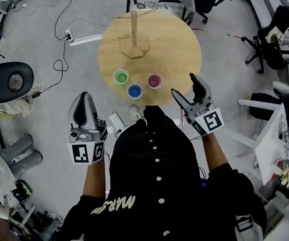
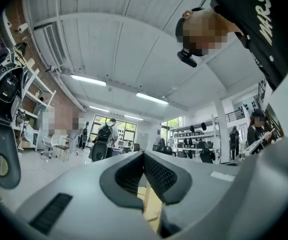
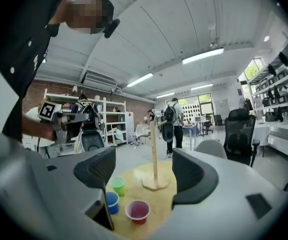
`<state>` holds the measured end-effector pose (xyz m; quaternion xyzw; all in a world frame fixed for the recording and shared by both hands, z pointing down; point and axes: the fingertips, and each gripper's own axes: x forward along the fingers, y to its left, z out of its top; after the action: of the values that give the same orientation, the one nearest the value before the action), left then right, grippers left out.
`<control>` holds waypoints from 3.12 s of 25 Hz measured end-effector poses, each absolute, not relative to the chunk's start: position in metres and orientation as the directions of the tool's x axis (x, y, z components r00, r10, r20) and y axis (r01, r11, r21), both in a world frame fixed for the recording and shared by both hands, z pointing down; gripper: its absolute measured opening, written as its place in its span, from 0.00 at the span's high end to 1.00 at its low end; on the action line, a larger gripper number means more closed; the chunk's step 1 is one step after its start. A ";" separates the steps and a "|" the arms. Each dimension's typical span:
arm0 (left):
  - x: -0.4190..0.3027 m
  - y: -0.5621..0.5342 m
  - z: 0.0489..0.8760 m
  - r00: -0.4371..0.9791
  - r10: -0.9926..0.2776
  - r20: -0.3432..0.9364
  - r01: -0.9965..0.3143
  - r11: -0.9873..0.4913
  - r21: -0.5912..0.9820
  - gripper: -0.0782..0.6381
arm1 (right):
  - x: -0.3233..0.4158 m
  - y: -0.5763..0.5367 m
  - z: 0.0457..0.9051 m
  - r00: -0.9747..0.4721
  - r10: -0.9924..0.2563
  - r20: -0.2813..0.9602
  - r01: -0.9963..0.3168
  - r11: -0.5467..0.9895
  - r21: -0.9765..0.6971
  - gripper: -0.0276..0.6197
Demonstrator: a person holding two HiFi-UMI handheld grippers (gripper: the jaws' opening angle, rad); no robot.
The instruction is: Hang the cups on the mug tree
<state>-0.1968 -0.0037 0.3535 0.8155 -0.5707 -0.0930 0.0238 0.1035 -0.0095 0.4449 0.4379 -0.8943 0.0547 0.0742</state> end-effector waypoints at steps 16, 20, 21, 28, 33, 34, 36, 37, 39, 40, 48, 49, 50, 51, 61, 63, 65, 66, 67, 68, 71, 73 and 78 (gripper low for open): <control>-0.156 -0.049 0.429 0.366 -0.928 0.067 -0.924 -0.354 0.145 0.89 | 0.064 -0.020 0.700 -0.613 -0.468 0.636 -0.579 0.814 0.040 0.34; -0.151 -0.050 0.439 0.362 -0.928 0.088 -0.927 -0.348 0.139 0.89 | 0.053 -0.027 0.728 -0.626 -0.436 0.647 -0.555 0.831 0.023 0.34; -0.150 -0.050 0.441 0.360 -0.928 0.092 -0.928 -0.346 0.138 0.89 | 0.051 -0.029 0.733 -0.628 -0.433 0.646 -0.554 0.832 0.019 0.33; -0.149 -0.047 0.448 0.339 -0.935 0.107 -0.936 -0.325 0.132 0.89 | 0.043 -0.053 0.729 -0.621 -0.502 0.602 -0.581 0.810 0.077 0.51; -0.147 -0.048 0.435 0.331 -0.940 0.079 -0.939 -0.320 0.129 0.89 | 0.053 -0.065 0.706 -0.615 -0.533 0.582 -0.583 0.803 0.120 0.52; -0.146 -0.049 0.431 0.332 -0.941 0.070 -0.938 -0.321 0.129 0.89 | 0.056 -0.070 0.701 -0.613 -0.539 0.578 -0.583 0.802 0.131 0.52; -0.144 -0.052 0.422 0.331 -0.942 0.048 -0.938 -0.323 0.128 0.89 | 0.064 -0.081 0.691 -0.603 -0.552 0.576 -0.576 0.801 0.165 0.52; -0.143 -0.053 0.417 0.330 -0.943 0.036 -0.938 -0.323 0.128 0.89 | 0.068 -0.088 0.684 -0.595 -0.560 0.576 -0.571 0.799 0.187 0.52; -0.142 -0.053 0.406 0.326 -0.945 0.012 -0.938 -0.322 0.127 0.89 | 0.076 -0.104 0.670 -0.586 -0.579 0.567 -0.565 0.793 0.227 0.52; -0.142 -0.054 0.399 0.324 -0.946 -0.001 -0.939 -0.321 0.125 0.89 | 0.079 -0.114 0.659 -0.581 -0.588 0.562 -0.558 0.791 0.251 0.52; -0.152 -0.058 0.353 0.287 -0.954 -0.090 -0.948 -0.296 0.116 0.89 | 0.091 -0.206 0.565 -0.565 -0.674 0.475 -0.506 0.738 0.446 0.52; -0.153 -0.059 0.349 0.283 -0.954 -0.099 -0.949 -0.293 0.115 0.89 | 0.091 -0.216 0.556 -0.567 -0.678 0.468 -0.494 0.735 0.465 0.52; -0.154 -0.060 0.345 0.279 -0.954 -0.109 -0.950 -0.291 0.113 0.89 | 0.092 -0.226 0.546 -0.566 -0.683 0.462 -0.480 0.729 0.488 0.52; -0.154 -0.060 0.341 0.276 -0.954 -0.118 -0.951 -0.289 0.112 0.89 | 0.092 -0.235 0.536 -0.564 -0.689 0.455 -0.468 0.721 0.511 0.52; -0.162 -0.060 0.323 0.260 -0.953 -0.158 -0.952 -0.281 0.124 0.89 | 0.075 -0.284 0.453 -0.527 -0.721 0.450 -0.345 0.666 0.662 0.52; -0.163 -0.058 0.323 0.258 -0.953 -0.157 -0.951 -0.279 0.134 0.89 | 0.072 -0.284 0.446 -0.516 -0.723 0.459 -0.306 0.656 0.690 0.52; -0.165 -0.055 0.321 0.257 -0.953 -0.159 -0.951 -0.279 0.135 0.89 | 0.066 -0.281 0.442 -0.509 -0.723 0.467 -0.260 0.647 0.717 0.52; -0.166 -0.054 0.320 0.257 -0.953 -0.162 -0.951 -0.279 0.136 0.89 | 0.063 -0.279 0.439 -0.506 -0.724 0.468 -0.238 0.639 0.731 0.52; -0.168 -0.053 0.320 0.256 -0.953 -0.163 -0.950 -0.279 0.137 0.89 | 0.060 -0.278 0.437 -0.504 -0.726 0.468 -0.218 0.631 0.745 0.52; -0.169 -0.051 0.320 0.255 -0.953 -0.165 -0.950 -0.278 0.139 0.89 | 0.057 -0.277 0.435 -0.502 -0.729 0.466 -0.200 0.622 0.757 0.52; -0.169 -0.046 0.320 0.253 -0.952 -0.171 -0.950 -0.279 0.144 0.89 | 0.045 -0.274 0.428 -0.507 -0.729 0.459 -0.139 0.595 0.792 0.52; -0.168 -0.043 0.321 0.252 -0.952 -0.171 -0.949 -0.278 0.149 0.89 | 0.037 -0.269 0.428 -0.512 -0.723 0.464 -0.079 0.577 0.813 0.52; -0.173 -0.036 0.322 0.253 -0.952 -0.170 -0.943 -0.282 0.176 0.89 | 0.018 -0.258 0.439 -0.504 -0.721 0.476 0.064 0.518 0.853 0.53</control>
<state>-0.1726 -0.0357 0.3223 0.7913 -0.5989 -0.1220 0.0190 0.0177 -0.2577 0.4393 0.2194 -0.7479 -0.4390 0.4470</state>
